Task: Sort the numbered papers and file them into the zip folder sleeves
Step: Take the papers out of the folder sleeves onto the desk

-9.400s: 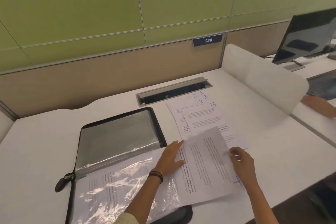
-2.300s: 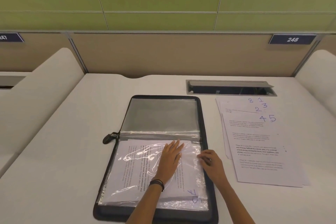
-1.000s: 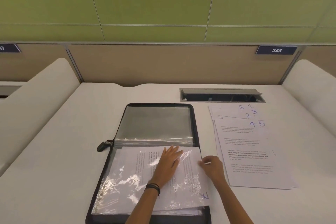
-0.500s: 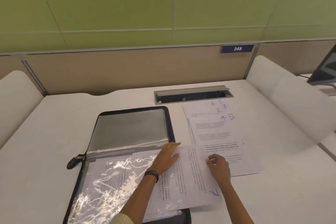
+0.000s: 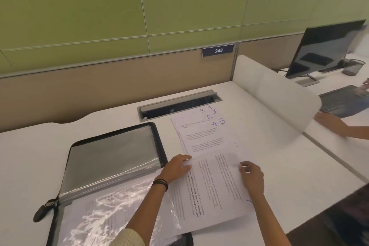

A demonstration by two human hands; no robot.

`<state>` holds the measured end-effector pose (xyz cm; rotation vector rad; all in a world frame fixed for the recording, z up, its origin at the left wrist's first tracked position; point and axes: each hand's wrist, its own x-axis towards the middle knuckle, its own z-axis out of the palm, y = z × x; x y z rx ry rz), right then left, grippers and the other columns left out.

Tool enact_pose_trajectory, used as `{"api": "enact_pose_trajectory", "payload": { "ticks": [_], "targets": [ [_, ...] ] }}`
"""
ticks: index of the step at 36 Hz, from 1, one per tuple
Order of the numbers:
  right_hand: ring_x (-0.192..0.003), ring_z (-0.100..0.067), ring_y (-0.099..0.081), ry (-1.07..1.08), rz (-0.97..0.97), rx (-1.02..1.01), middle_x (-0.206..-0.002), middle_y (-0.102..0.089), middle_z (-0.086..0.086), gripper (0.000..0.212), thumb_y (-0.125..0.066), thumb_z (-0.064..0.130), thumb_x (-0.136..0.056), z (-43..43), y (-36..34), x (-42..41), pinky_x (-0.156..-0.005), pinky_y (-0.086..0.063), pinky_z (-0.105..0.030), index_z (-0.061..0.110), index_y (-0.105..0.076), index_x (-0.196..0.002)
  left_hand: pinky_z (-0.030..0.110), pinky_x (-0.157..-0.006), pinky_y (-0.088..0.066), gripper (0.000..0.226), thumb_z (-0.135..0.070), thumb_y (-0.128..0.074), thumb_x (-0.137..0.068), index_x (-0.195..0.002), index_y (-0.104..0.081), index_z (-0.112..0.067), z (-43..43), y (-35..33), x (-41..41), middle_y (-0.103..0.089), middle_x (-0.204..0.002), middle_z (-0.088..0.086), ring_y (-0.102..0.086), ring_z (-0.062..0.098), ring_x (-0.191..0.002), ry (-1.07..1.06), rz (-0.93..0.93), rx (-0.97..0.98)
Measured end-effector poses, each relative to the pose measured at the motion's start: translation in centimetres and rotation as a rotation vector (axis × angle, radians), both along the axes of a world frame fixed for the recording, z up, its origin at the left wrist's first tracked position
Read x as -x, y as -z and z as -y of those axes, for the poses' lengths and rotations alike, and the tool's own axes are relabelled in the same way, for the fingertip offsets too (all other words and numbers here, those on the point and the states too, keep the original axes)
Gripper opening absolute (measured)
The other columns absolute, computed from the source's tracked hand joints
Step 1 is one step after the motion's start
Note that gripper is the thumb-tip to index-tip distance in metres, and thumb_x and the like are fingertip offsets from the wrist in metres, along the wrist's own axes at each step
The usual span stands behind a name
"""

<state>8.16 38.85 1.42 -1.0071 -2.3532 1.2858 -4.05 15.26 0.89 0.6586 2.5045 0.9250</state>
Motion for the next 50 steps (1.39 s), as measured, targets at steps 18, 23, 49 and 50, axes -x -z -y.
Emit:
{"api": "enact_pose_trajectory", "payload": {
  "ticks": [18,23,49,50],
  "targets": [
    [-0.107,-0.035,-0.052,0.185,-0.196,-0.382,-0.120,-0.054,-0.017,0.031,-0.054,0.002,-0.089,-2.3,-2.9,-1.9,-0.090,-0.042,-0.048,0.006,-0.055,-0.120,0.009,-0.064,-0.043,0.010,-0.021,-0.056,-0.094,-0.087,-0.062,-0.016,-4.7,-2.2,0.5,-0.066,-0.088,0.000,-0.061,0.011,-0.078,-0.084,-0.078,-0.250],
    [-0.119,-0.034,-0.045,0.131,-0.255,-0.381,-0.133,-0.045,-0.015,0.044,-0.056,-0.003,-0.087,-1.6,-2.5,-2.0,-0.098,-0.040,-0.051,0.009,-0.050,-0.129,0.018,-0.067,-0.050,0.008,-0.018,-0.055,-0.094,-0.092,-0.061,-0.015,-4.6,-1.7,0.4,-0.063,-0.088,0.000,-0.063,0.014,-0.080,-0.202,-0.018,-0.359],
    [-0.128,-0.026,-0.044,-0.274,0.055,-0.306,-0.140,-0.045,-0.009,0.033,-0.054,0.009,-0.092,-0.4,4.5,-3.4,-0.107,-0.033,-0.036,0.010,-0.057,-0.124,0.028,-0.079,-0.054,0.041,0.014,-0.050,-0.084,-0.113,-0.045,-0.014,-11.3,2.4,-6.3,-0.058,-0.117,0.012,-0.058,0.020,-0.100,-0.538,0.626,-0.719],
    [-0.129,-0.025,-0.044,-0.297,0.080,-0.309,-0.141,-0.044,-0.008,0.033,-0.053,0.010,-0.092,-0.4,4.7,-3.6,-0.108,-0.033,-0.035,0.010,-0.057,-0.125,0.032,-0.082,-0.054,0.041,0.014,-0.050,-0.084,-0.114,-0.044,-0.013,-11.4,2.5,-6.4,-0.058,-0.118,0.012,-0.058,0.020,-0.101,-0.535,0.623,-0.708]
  ]
}}
